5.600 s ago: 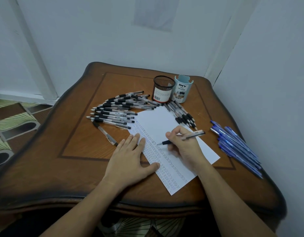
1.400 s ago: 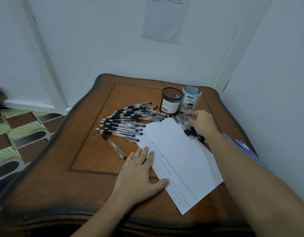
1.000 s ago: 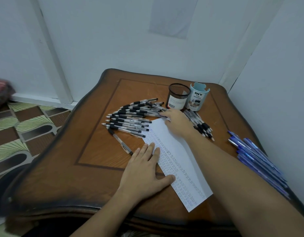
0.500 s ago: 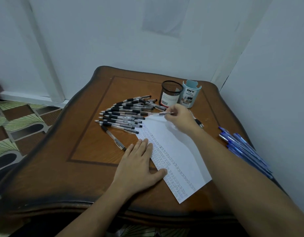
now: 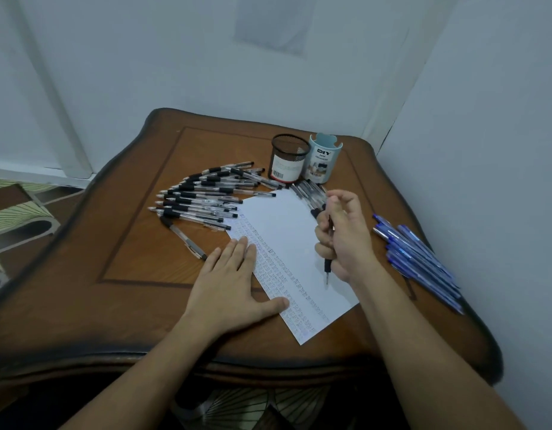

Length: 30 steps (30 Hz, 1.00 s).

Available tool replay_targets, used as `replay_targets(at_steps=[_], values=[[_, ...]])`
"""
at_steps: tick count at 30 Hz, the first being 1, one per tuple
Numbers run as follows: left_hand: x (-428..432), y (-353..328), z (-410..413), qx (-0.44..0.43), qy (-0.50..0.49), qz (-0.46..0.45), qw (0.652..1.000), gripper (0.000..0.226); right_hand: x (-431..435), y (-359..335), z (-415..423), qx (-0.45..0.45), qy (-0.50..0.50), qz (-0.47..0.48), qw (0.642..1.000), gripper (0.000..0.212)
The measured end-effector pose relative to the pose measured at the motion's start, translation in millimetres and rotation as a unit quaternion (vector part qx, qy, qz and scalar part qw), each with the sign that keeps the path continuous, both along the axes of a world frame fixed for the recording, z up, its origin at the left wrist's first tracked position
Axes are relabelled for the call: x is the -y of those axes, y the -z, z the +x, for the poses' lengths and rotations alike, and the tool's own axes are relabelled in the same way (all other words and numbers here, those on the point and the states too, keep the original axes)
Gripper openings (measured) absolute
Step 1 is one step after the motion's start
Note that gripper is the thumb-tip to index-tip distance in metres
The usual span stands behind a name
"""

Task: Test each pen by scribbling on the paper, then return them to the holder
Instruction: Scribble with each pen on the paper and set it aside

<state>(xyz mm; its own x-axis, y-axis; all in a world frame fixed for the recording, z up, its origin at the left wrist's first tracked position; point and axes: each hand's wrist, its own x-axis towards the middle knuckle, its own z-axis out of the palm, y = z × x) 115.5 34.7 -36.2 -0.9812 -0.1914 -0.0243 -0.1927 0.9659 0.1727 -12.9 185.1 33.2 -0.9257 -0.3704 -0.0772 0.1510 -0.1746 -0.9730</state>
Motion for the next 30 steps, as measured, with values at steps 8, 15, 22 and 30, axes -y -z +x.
replay_targets(at_steps=[8, 15, 22, 30], values=[[-0.3, 2.0, 0.0, -0.003, 0.001, -0.005, 1.000, 0.125, -10.2, 17.0, 10.4, 0.051, -0.050, -0.061, 0.996, 0.041], [0.5, 2.4, 0.2, -0.009, 0.004, 0.002, 1.000, 0.125, -16.0, 41.7, 5.3, -0.025, -0.092, 0.047, 0.994, 0.056], [0.1, 5.2, -0.4, -0.018, 0.000, 0.001, 1.000, 0.125, -6.9, 56.1, 12.3, -0.072, -0.172, 0.085, 0.979, 0.029], [1.2, 5.0, -0.5, -0.016, 0.001, 0.000, 1.000, 0.125, -11.0, 70.7, 10.9, -0.111, -0.107, 0.166, 0.974, 0.034]])
